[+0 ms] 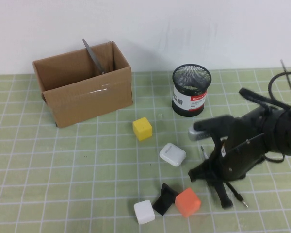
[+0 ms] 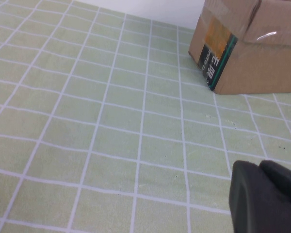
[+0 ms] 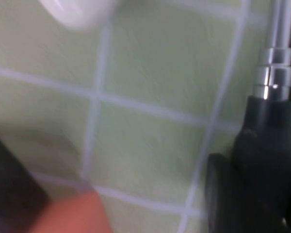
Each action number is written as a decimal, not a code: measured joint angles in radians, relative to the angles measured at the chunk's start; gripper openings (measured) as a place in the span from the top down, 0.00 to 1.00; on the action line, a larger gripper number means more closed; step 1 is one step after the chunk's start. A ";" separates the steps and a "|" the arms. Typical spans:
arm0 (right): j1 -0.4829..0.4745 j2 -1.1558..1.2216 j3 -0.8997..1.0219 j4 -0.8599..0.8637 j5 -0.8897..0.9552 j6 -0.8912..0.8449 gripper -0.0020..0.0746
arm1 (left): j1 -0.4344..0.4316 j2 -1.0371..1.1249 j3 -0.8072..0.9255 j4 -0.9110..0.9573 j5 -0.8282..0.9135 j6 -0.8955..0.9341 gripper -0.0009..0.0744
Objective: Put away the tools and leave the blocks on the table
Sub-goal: Pick up the black Screwdriver from the table, then place the picked object into the round holder
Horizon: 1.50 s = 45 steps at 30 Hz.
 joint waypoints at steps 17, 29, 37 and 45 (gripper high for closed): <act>-0.182 -0.043 -0.147 -0.321 -0.887 0.095 0.98 | 0.000 0.000 0.000 0.000 0.000 0.000 0.99; -0.223 0.201 -0.147 -0.148 -1.245 -0.131 0.75 | 0.000 0.000 0.000 0.000 0.000 0.000 0.99; -0.241 0.150 -0.147 -0.139 -1.171 -0.132 0.62 | 0.000 0.000 0.000 0.000 0.000 0.000 0.99; -0.228 -0.124 -0.147 -0.246 -0.557 -0.093 0.63 | 0.000 0.000 0.000 0.000 0.000 0.000 0.99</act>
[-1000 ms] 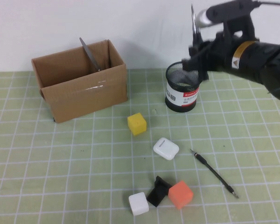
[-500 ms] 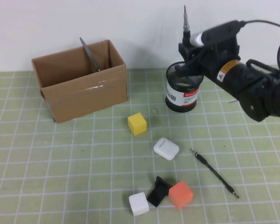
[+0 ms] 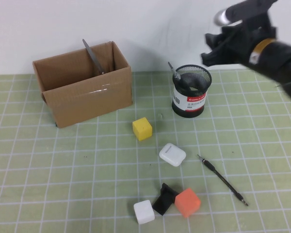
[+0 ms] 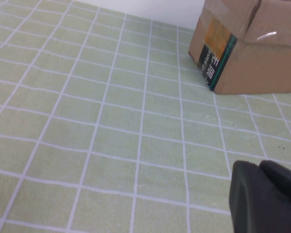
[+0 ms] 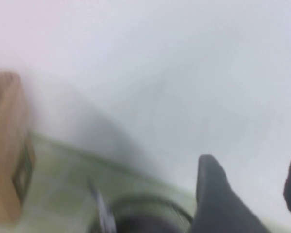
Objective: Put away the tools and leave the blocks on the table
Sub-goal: Place the picked object into the round holder, then pick up the long Screwdriver from the table
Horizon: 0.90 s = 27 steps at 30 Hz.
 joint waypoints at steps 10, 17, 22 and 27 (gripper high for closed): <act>0.039 -0.105 0.009 0.250 0.764 -0.197 0.63 | 0.000 0.000 0.000 0.000 0.000 0.000 0.99; 0.100 0.005 0.014 0.399 0.811 -0.485 0.63 | 0.000 -0.002 0.000 0.000 0.000 0.000 0.99; 0.133 0.109 0.014 0.390 0.775 -0.513 0.63 | 0.000 -0.002 0.000 0.000 0.000 0.000 0.99; 0.135 0.213 0.014 0.390 0.678 -0.511 0.63 | 0.000 -0.002 0.000 0.000 0.000 0.000 0.99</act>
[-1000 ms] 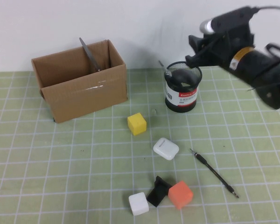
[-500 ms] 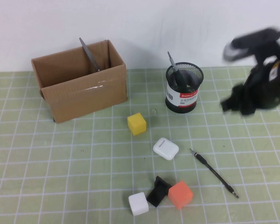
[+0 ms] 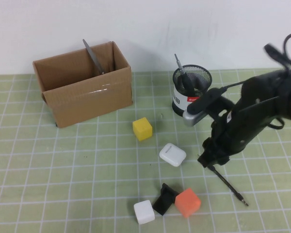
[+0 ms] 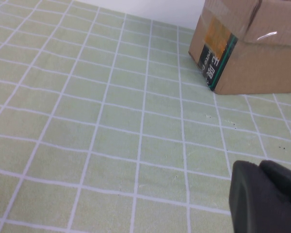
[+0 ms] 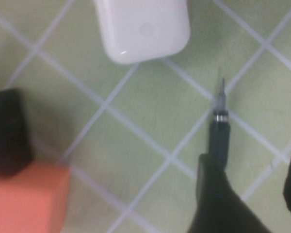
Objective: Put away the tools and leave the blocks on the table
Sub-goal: Pick up the long Screwdriver from the table, then place the long Screwdriver into the round holder
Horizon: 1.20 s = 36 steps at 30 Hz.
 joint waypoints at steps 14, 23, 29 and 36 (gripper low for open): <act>0.000 0.100 -0.002 -0.002 -0.032 0.037 0.98 | 0.000 0.000 0.000 0.000 0.000 0.000 0.99; -0.002 -0.098 -0.195 -0.166 -0.139 0.156 0.98 | 0.000 0.000 0.000 0.000 0.000 0.000 0.99; -0.072 -0.108 -0.220 -0.351 -0.595 0.443 0.98 | 0.000 0.000 0.000 0.000 0.000 0.000 0.99; -0.111 -0.021 -0.220 -0.335 -0.935 0.513 0.98 | 0.000 0.000 0.000 0.000 0.000 0.000 0.99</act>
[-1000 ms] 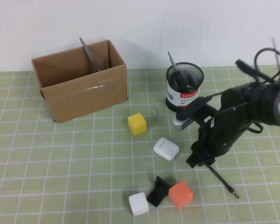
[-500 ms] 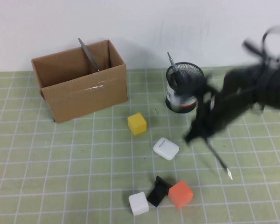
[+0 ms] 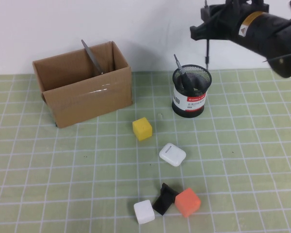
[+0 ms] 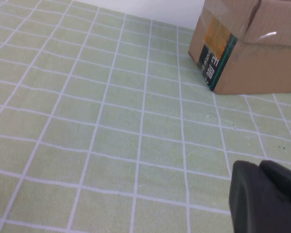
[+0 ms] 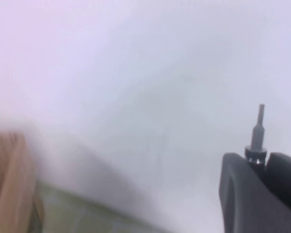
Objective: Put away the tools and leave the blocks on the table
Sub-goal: Place the long Screwdriver into the round holder
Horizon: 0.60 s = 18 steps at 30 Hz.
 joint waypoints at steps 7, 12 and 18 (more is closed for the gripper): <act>0.000 0.100 0.000 0.005 -0.099 -0.050 0.85 | 0.000 0.000 0.000 0.000 0.000 0.000 0.99; 0.000 0.076 0.000 0.022 -0.079 -0.094 0.71 | 0.000 0.000 0.000 0.000 0.000 0.000 0.99; 0.000 -0.043 0.000 0.010 0.109 -0.110 0.71 | 0.000 0.000 0.000 0.000 0.000 0.000 0.99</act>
